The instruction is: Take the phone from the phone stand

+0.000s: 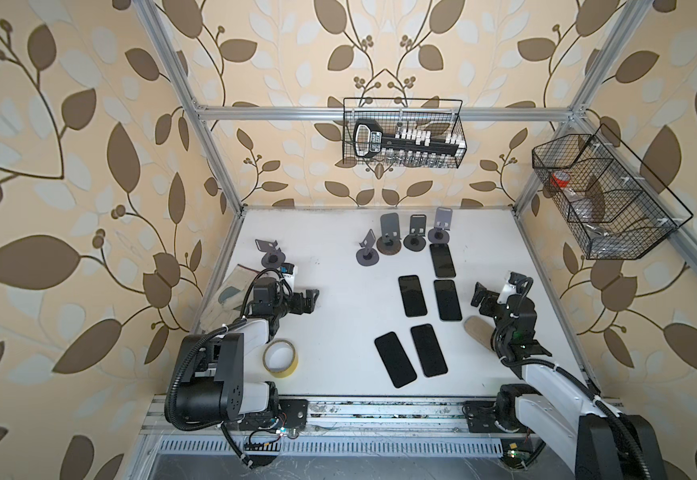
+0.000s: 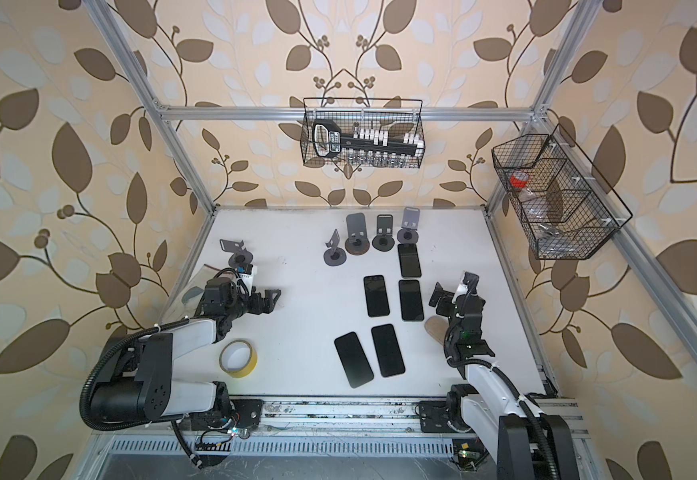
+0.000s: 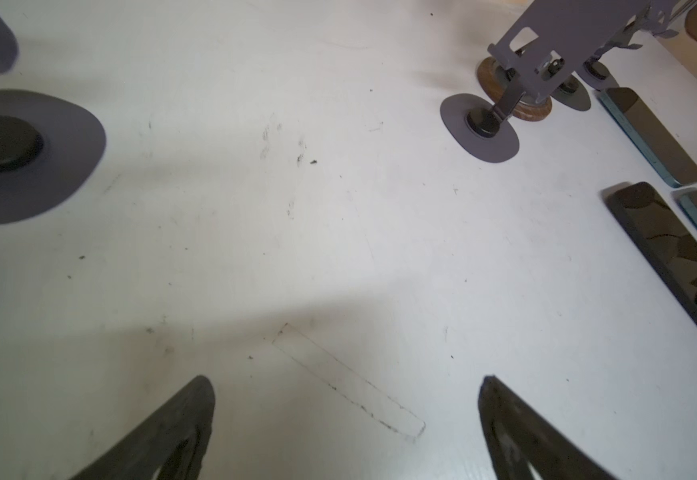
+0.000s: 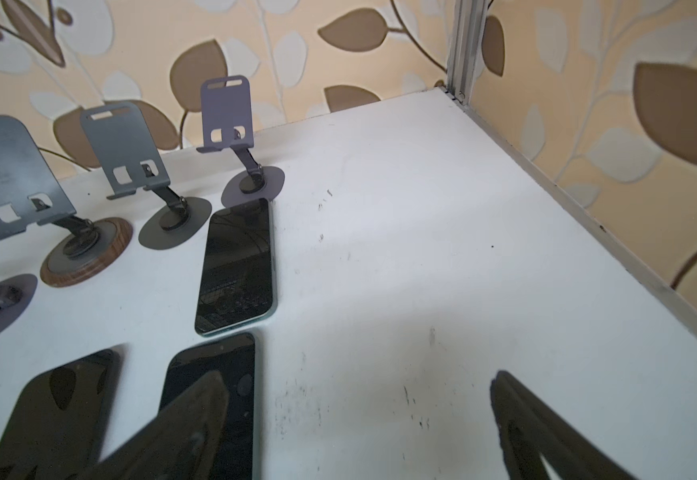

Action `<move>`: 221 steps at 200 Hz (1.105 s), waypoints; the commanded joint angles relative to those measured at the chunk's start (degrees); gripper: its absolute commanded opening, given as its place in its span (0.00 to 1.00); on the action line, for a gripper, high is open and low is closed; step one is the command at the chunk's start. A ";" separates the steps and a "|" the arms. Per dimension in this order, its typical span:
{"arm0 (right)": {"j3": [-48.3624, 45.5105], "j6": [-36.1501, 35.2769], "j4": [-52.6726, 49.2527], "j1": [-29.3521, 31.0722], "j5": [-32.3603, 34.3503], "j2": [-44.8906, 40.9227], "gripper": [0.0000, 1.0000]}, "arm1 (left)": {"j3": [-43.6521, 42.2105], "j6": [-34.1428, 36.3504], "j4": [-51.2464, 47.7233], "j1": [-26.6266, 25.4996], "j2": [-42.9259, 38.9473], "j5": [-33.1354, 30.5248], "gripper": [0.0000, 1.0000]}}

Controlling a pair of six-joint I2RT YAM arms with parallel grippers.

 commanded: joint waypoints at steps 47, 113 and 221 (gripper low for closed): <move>-3.32 -7.54 30.47 -0.04 -2.83 13.95 1.00 | -2.74 -1.10 20.35 -0.44 6.12 -8.12 0.99; -2.40 -8.98 35.84 1.19 -3.24 21.97 1.00 | -0.33 -1.20 17.30 -0.43 7.68 -8.15 0.99; 0.65 -10.78 29.48 2.42 -3.78 21.67 1.00 | 1.85 -2.97 13.52 -0.50 8.05 -12.13 0.99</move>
